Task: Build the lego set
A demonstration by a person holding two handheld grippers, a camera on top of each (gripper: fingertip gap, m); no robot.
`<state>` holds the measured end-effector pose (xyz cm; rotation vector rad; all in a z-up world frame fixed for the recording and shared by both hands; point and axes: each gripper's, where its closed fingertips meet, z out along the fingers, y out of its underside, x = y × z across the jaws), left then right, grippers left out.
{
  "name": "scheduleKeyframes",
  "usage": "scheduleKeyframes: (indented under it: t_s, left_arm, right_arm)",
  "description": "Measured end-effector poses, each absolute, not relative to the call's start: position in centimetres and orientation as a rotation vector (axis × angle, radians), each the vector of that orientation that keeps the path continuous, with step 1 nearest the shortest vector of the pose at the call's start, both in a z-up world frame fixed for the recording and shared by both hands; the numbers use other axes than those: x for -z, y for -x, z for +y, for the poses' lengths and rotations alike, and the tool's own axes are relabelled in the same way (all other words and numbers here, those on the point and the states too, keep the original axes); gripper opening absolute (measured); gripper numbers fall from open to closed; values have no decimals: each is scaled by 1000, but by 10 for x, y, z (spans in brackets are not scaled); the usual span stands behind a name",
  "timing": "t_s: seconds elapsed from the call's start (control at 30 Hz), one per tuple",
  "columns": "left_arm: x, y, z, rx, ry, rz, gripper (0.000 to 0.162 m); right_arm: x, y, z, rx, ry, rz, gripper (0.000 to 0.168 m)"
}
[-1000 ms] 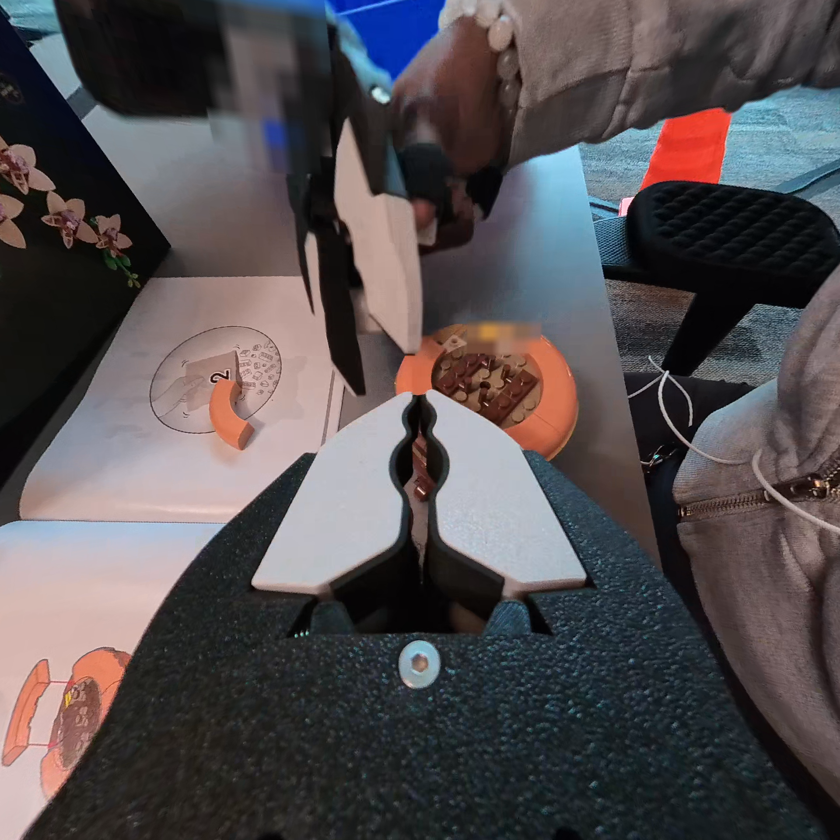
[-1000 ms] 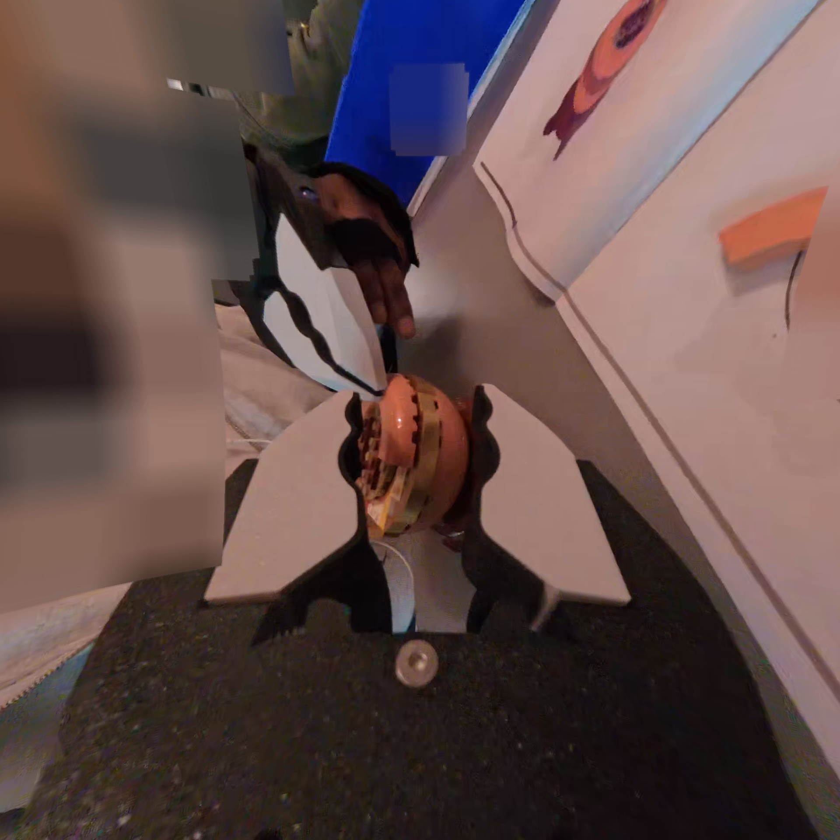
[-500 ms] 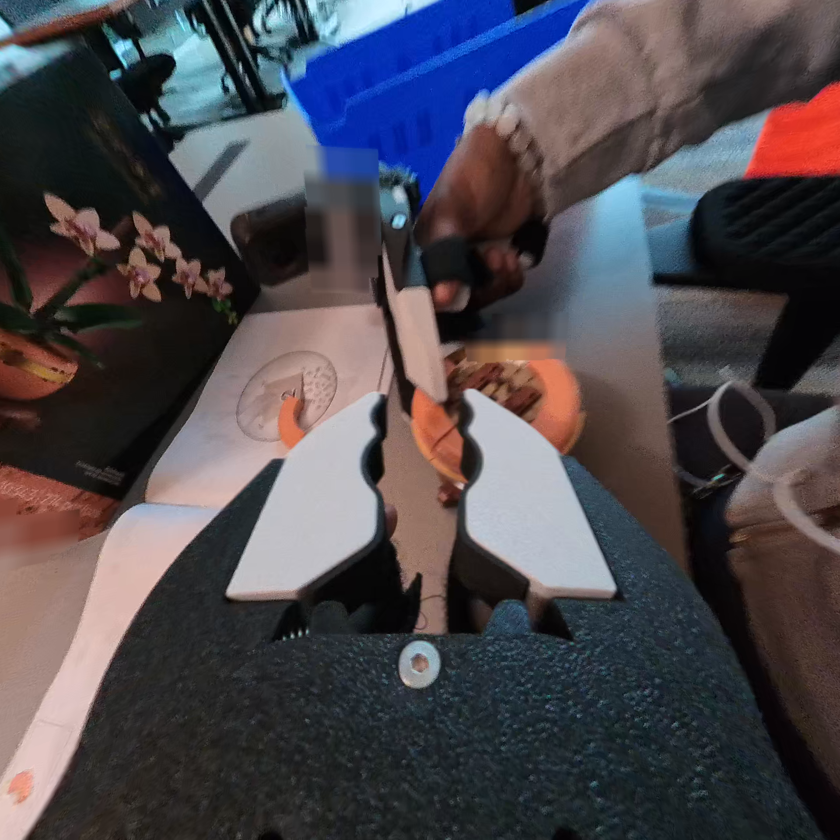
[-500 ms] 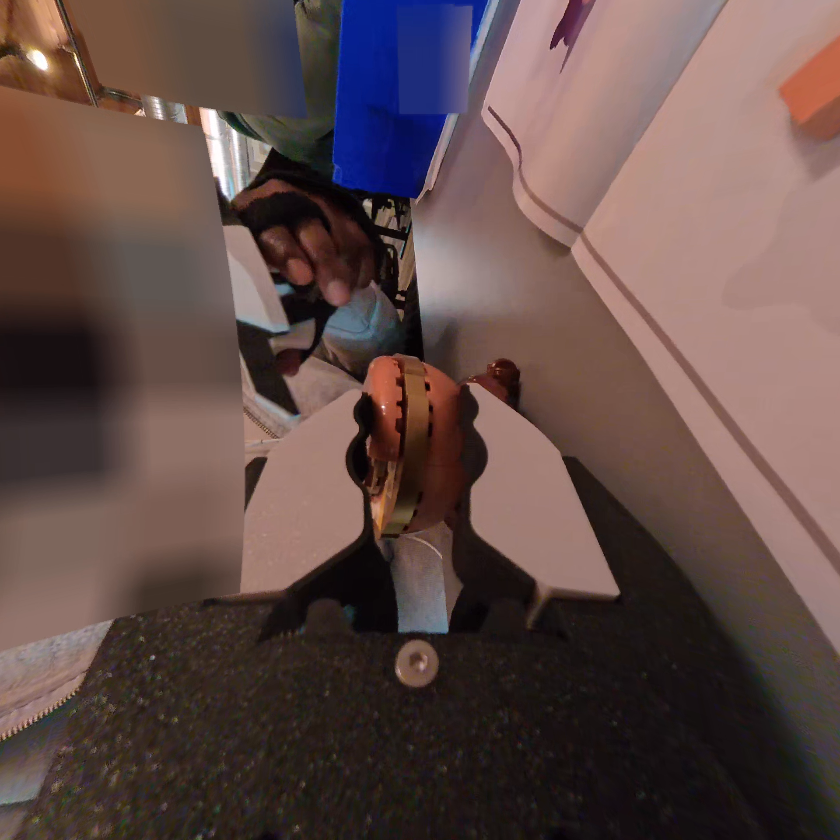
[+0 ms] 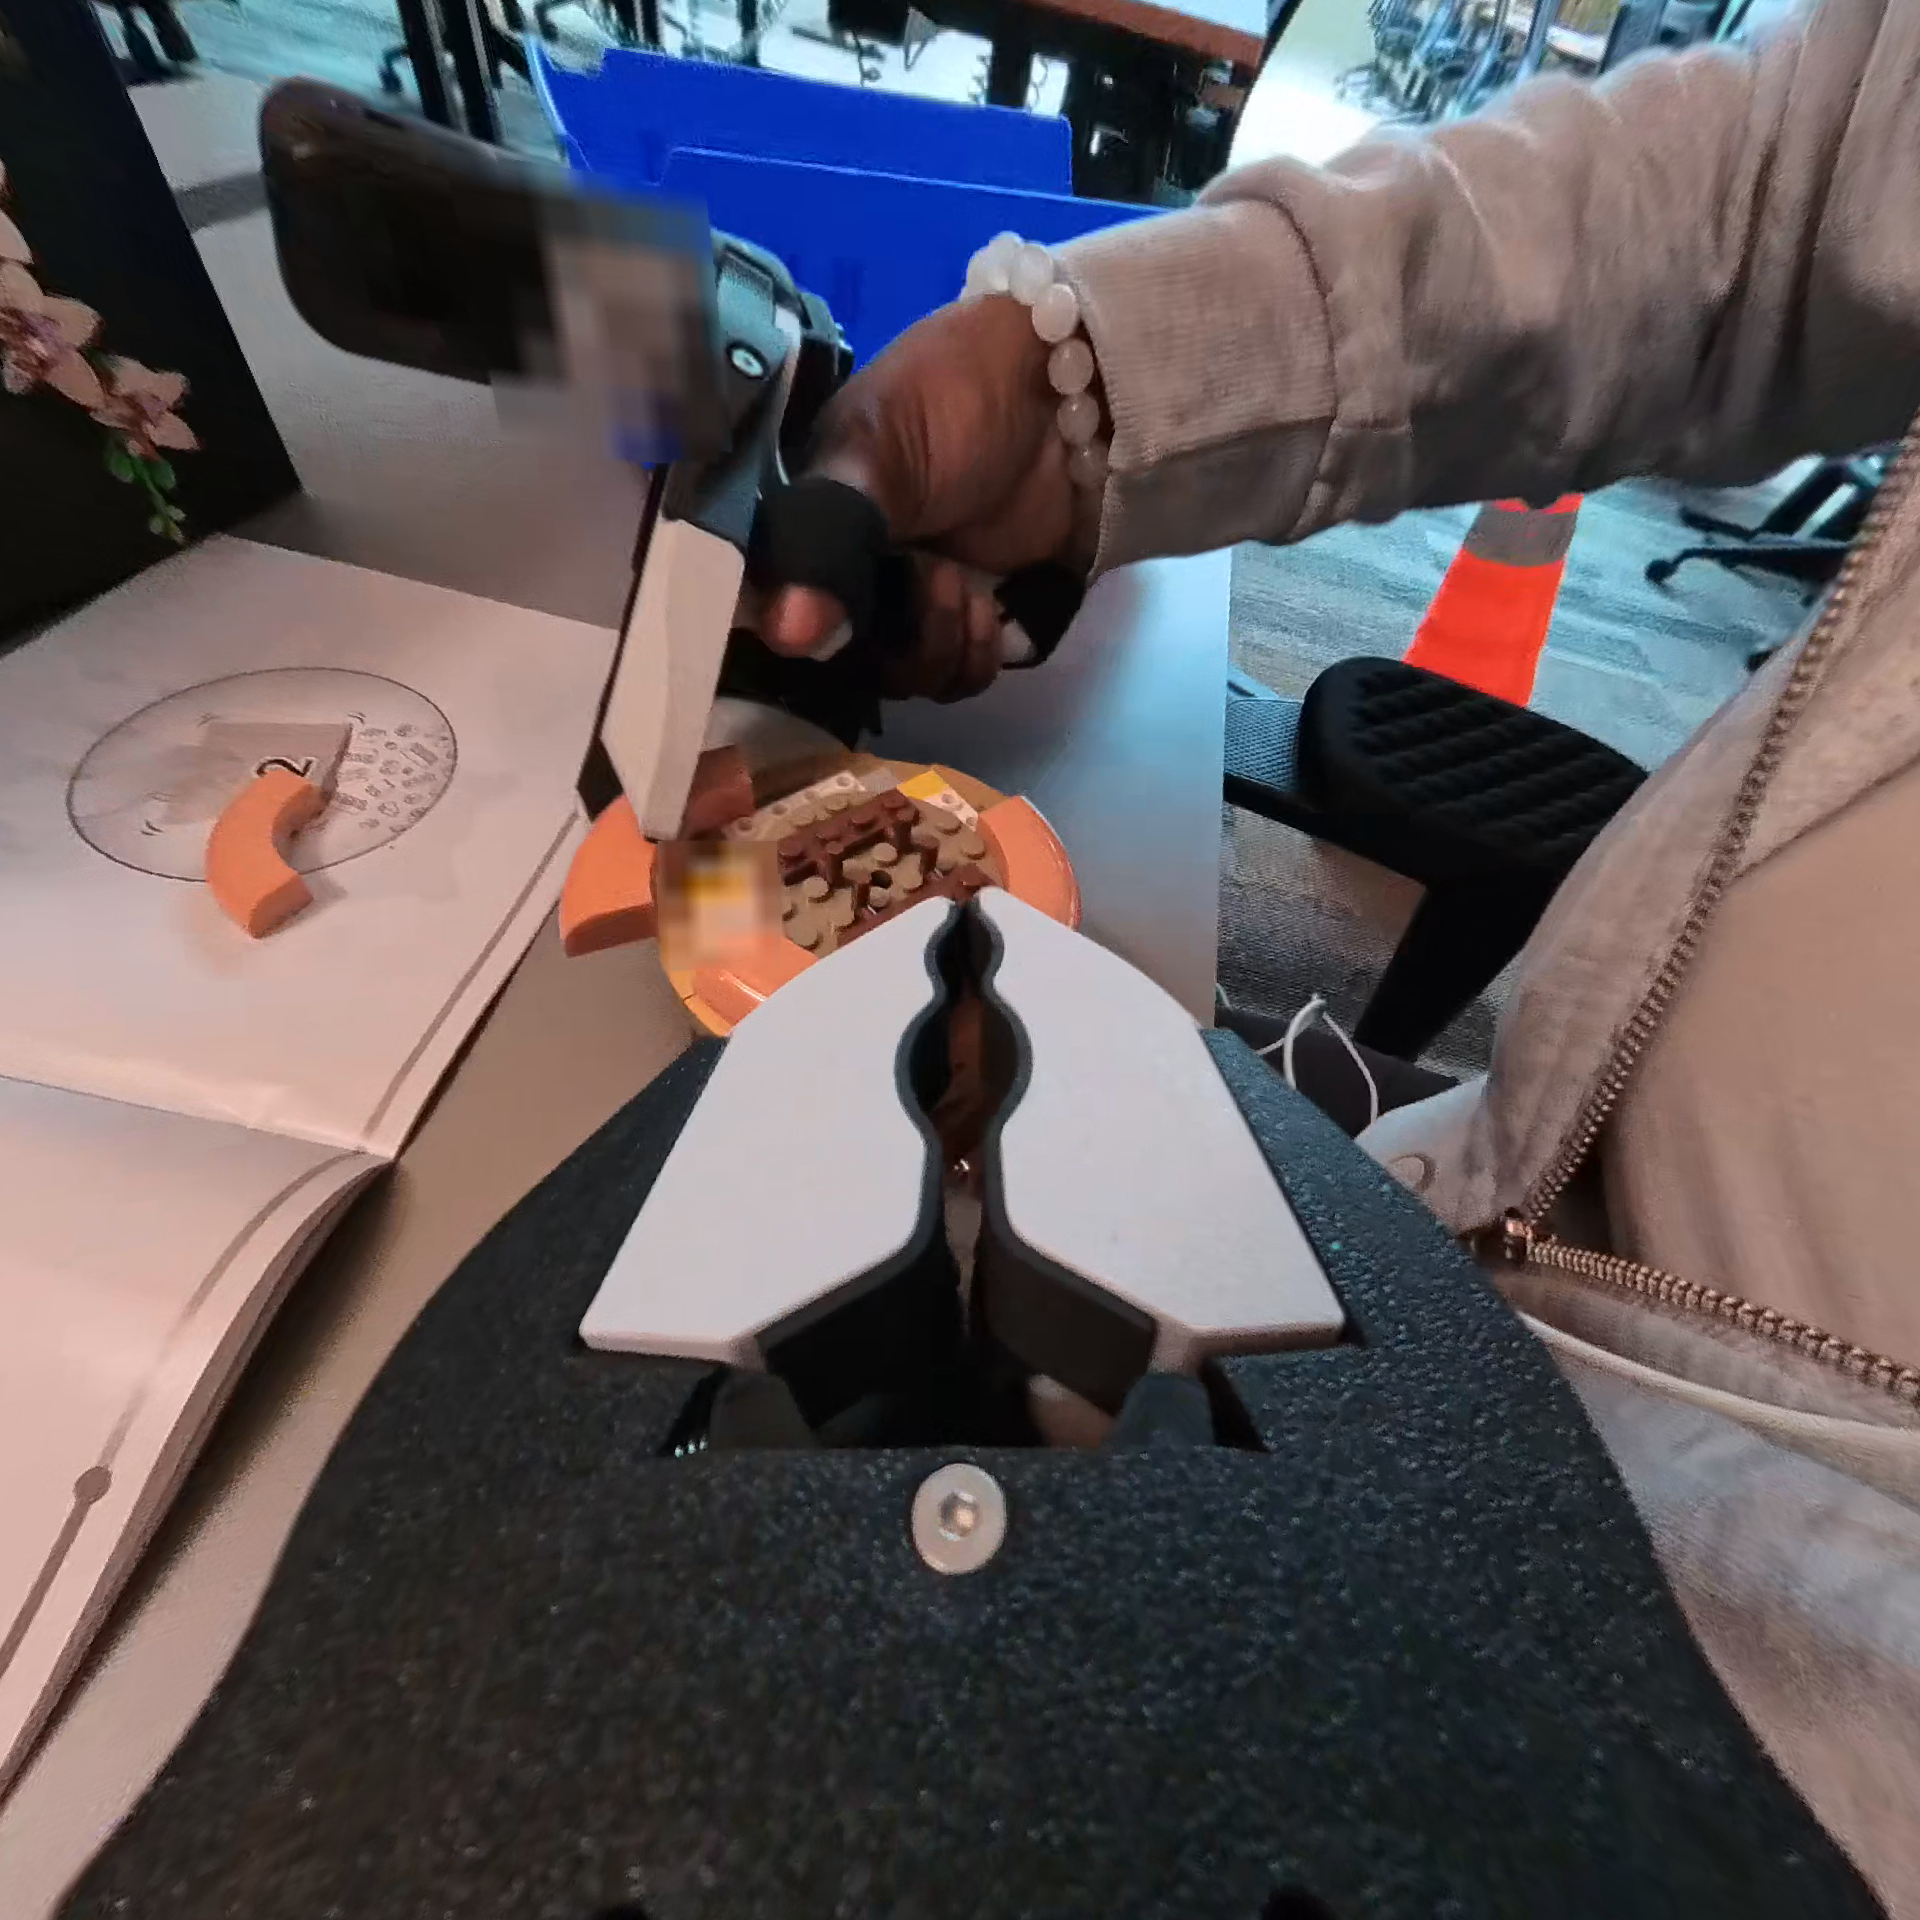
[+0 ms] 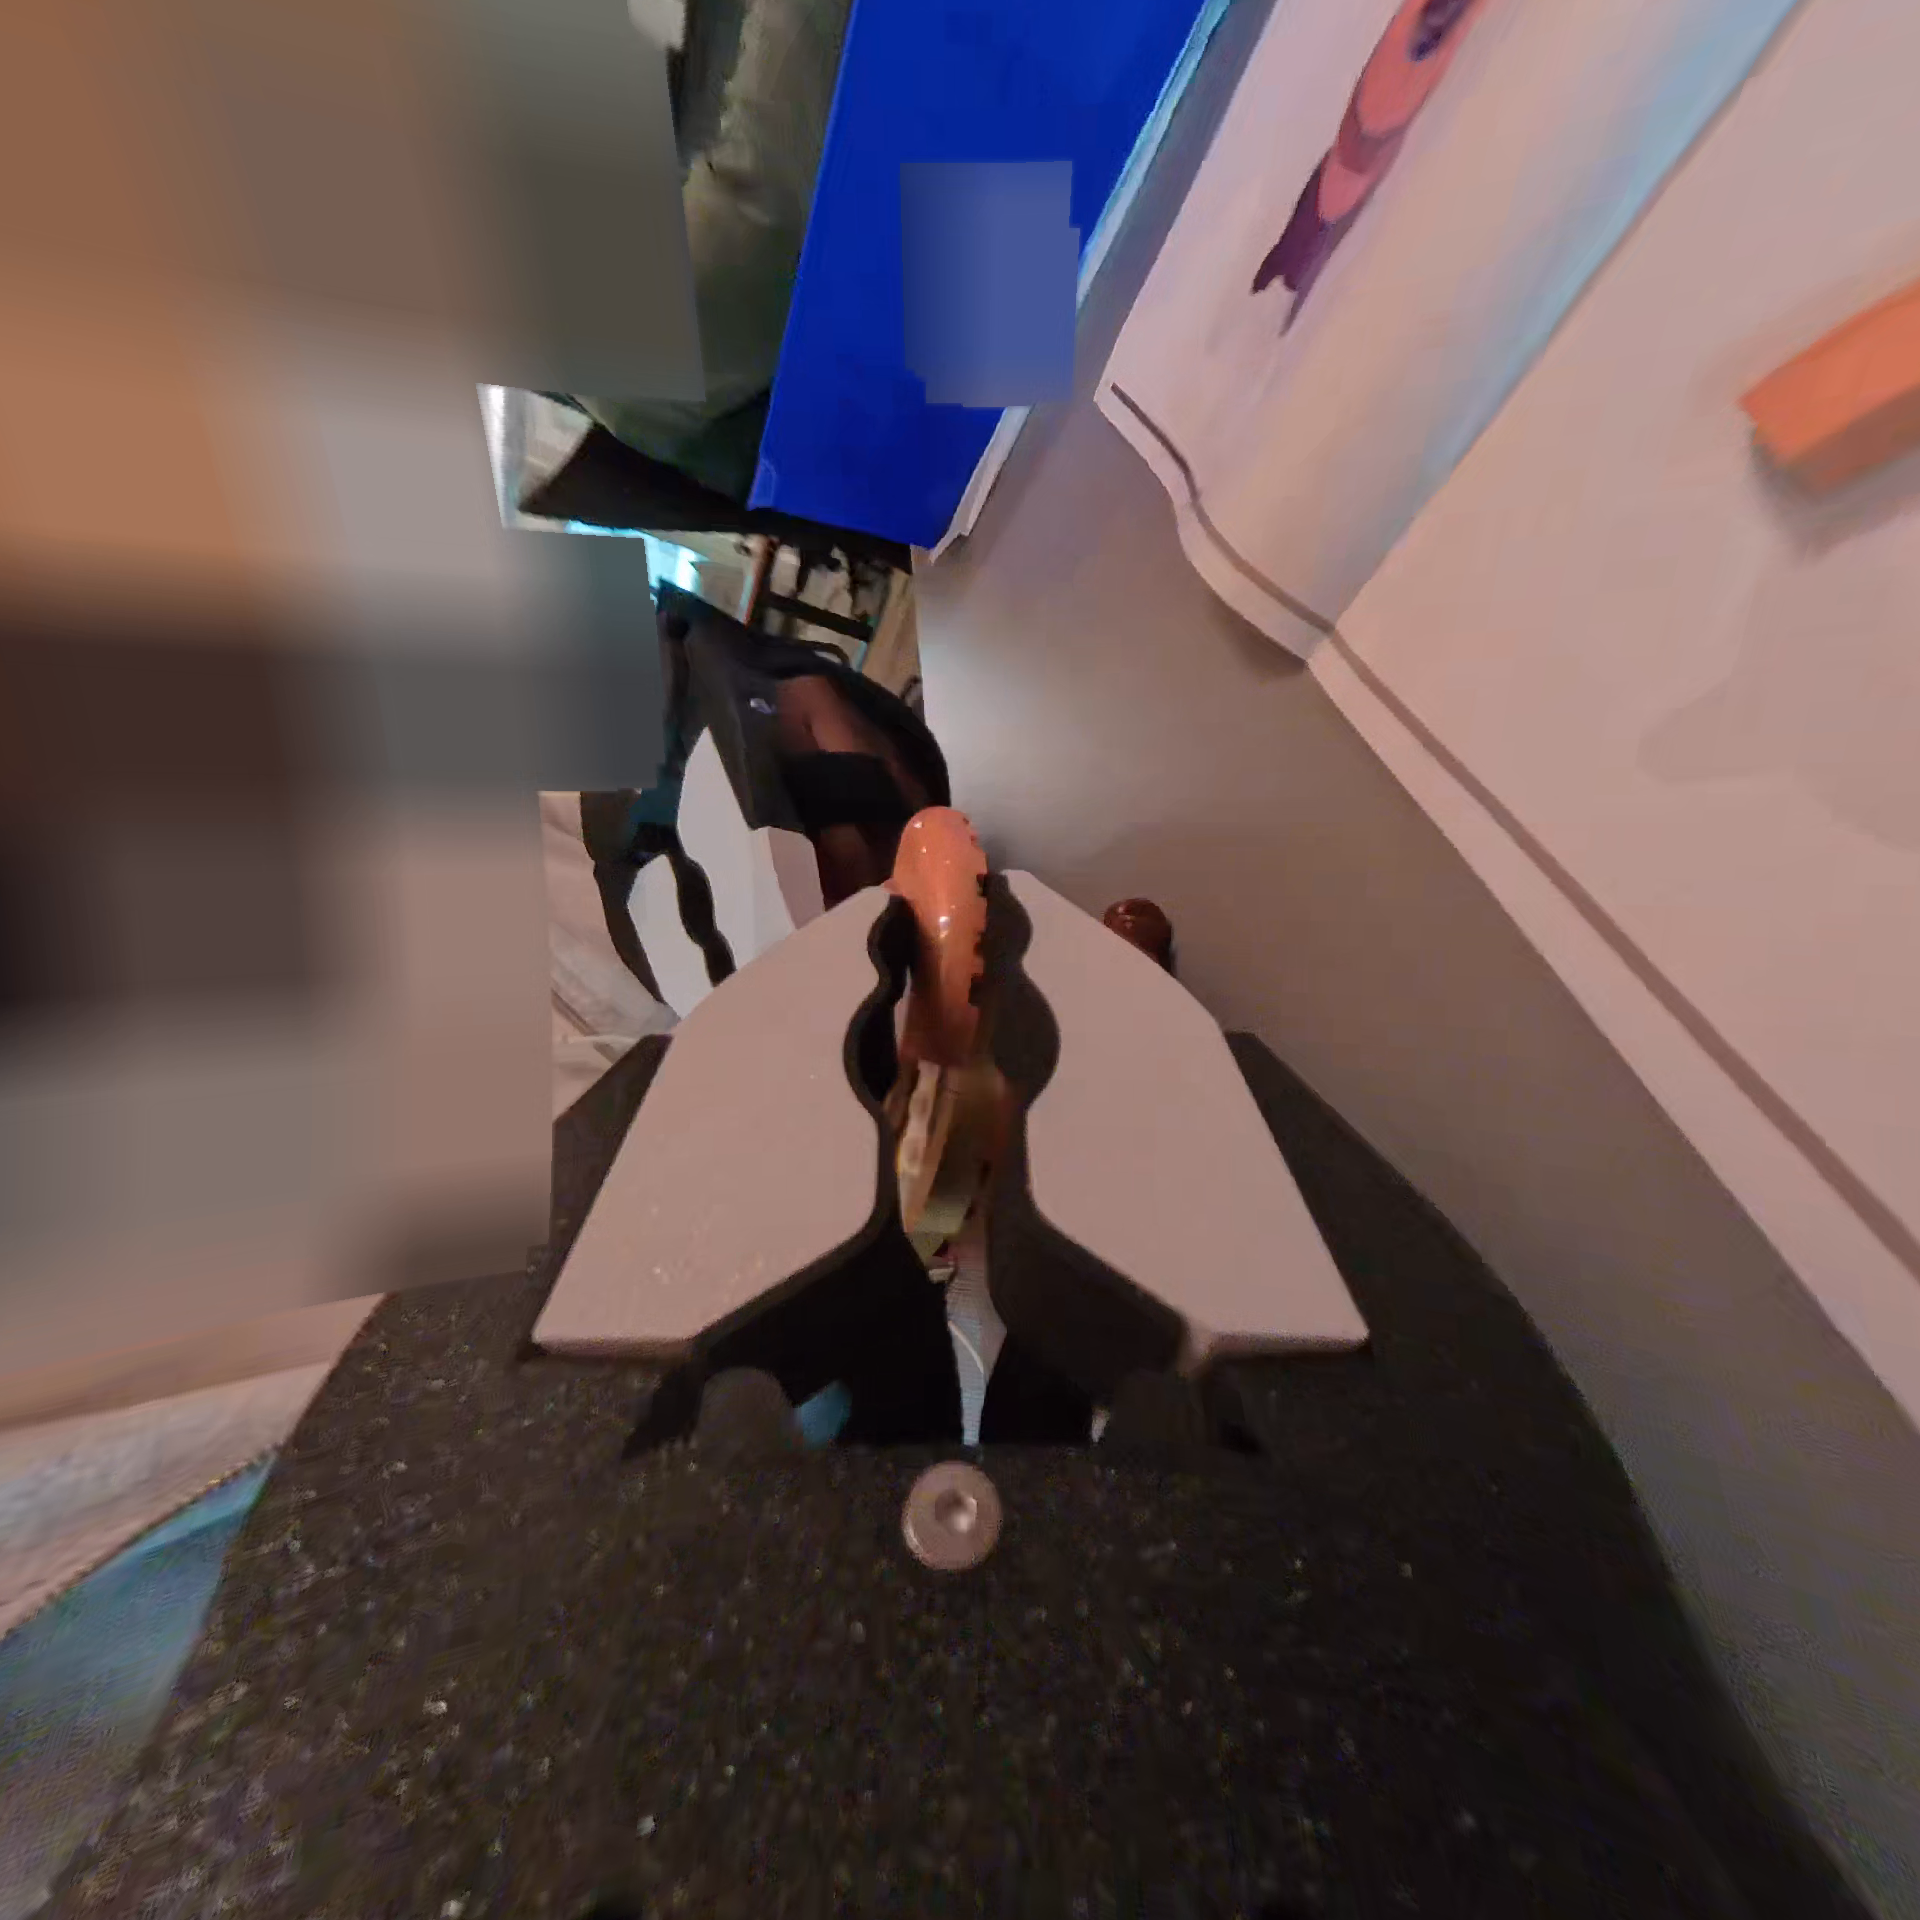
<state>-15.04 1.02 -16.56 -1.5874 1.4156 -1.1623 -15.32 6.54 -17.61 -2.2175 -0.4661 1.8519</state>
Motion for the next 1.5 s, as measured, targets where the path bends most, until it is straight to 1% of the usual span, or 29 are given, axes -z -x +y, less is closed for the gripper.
scheduleKeyframes:
  t_s: [0.1,0.23,0.27,0.33,0.43,0.47,0.53,0.57,0.63,0.7,0.9,1.03,1.2,1.37,1.43,1.5]
  left_arm:
    - [166,153,7,1174,1574,1442,0]
    - [166,152,7,1152,1559,1444,0]
    - [166,152,7,1147,1556,1447,0]
    - [166,153,8,1139,1552,1444,0]
    - [165,154,8,1112,1538,1445,0]
    - [164,156,10,1100,1532,1438,1]
    - [155,160,20,1115,1533,1354,12]
    - [148,163,28,1149,1541,1282,12]
    - [139,170,50,1219,1601,1135,13]
    - [145,172,69,1241,1685,1087,11]
    - [165,151,67,1400,1793,1209,0]
    - [168,154,64,1414,1841,1224,1]
    - [167,158,61,1427,1847,1226,1]
    - [171,156,62,1449,1870,1203,1]
    - [170,155,62,1475,1874,1186,2]
    - [166,154,61,1513,1870,1165,2]
  right_arm:
    - [175,152,58,-1771,2279,-581,14]
    - [177,150,56,-1848,2259,-632,16]
    - [178,151,55,-1847,2266,-668,17]
    - [174,153,53,-1869,2261,-759,26]
    - [172,154,52,-1823,2255,-871,29]
    - [172,154,52,-1821,2247,-880,28]
    - [166,154,52,-1846,2190,-890,20]
    - [165,154,52,-1846,2175,-899,19]
    - [167,153,51,-1825,2169,-922,18]
    - [167,154,51,-1813,2159,-935,16]
    - [167,157,52,-1789,2166,-965,18]
    - [166,153,55,-1751,2177,-946,20]
    - [170,146,54,-1685,2202,-964,12]
    - [173,144,50,-1666,2232,-958,18]
    - [174,144,50,-1640,2247,-974,15]
    - [169,146,50,-1707,2255,-920,11]
